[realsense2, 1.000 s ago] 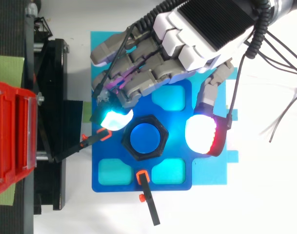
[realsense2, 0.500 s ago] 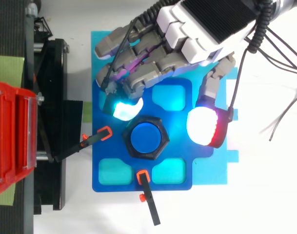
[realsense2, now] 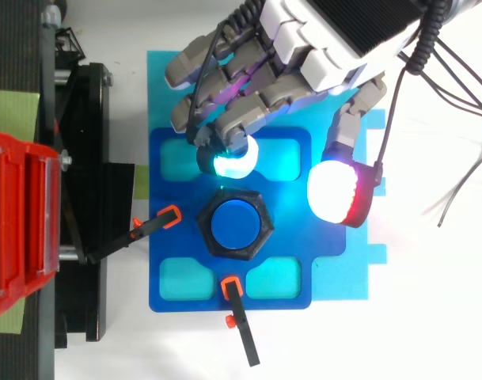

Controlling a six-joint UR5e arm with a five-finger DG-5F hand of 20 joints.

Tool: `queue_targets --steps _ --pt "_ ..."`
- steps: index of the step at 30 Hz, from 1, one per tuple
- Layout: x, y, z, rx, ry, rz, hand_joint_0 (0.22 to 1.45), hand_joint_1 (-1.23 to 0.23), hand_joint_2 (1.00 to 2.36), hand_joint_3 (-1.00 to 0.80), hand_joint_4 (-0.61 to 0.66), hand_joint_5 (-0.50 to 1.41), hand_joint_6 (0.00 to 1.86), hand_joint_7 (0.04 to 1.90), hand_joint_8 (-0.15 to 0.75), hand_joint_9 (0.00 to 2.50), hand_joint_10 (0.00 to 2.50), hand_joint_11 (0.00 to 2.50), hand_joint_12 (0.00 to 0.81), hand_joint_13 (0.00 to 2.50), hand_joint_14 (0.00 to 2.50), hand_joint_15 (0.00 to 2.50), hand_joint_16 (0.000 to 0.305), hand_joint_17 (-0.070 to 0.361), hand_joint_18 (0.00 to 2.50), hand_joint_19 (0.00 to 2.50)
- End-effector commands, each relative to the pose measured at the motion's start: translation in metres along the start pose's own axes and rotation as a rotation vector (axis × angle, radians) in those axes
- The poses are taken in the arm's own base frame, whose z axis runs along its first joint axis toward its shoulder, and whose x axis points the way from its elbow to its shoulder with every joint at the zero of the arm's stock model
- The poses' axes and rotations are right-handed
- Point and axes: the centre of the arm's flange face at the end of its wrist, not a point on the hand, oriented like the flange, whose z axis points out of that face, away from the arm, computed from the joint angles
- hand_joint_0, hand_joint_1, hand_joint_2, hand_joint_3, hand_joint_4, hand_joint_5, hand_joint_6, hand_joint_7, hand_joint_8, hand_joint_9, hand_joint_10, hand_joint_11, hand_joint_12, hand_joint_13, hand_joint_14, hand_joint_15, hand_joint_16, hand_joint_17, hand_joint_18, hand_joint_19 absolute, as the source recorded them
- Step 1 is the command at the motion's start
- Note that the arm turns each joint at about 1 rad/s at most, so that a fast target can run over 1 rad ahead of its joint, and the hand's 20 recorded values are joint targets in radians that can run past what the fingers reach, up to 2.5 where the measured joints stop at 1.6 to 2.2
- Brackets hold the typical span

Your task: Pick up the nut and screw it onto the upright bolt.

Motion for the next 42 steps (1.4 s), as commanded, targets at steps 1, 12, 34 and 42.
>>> queue_targets --steps 1,12,34,42 --pt "0.0 0.0 0.0 -0.001 0.001 0.0 0.49 -0.19 1.0 -0.5 0.17 0.02 0.56 1.49 0.3 1.09 0.0 0.0 0.306 0.82 0.0 0.01 0.035 0.079 0.6 0.2" --pt "-0.016 -0.001 0.014 -0.04 -0.011 0.001 0.48 -0.18 1.0 -0.5 0.21 -0.13 0.5 0.78 0.26 0.87 0.0 0.0 0.332 0.72 0.0 0.0 0.04 0.091 0.52 0.19" --pt "-0.005 0.01 0.033 -0.063 -0.007 0.001 0.46 -0.18 1.0 -0.5 0.13 -0.19 0.5 0.55 0.228 0.67 0.0 0.0 0.328 0.56 0.0 0.0 0.04 0.091 0.33 0.11" --pt "0.001 0.012 0.031 -0.059 0.001 -0.002 0.46 -0.17 1.0 -0.5 0.14 -0.19 0.5 0.56 0.232 0.67 0.0 0.0 0.33 0.56 0.0 0.0 0.041 0.091 0.32 0.11"
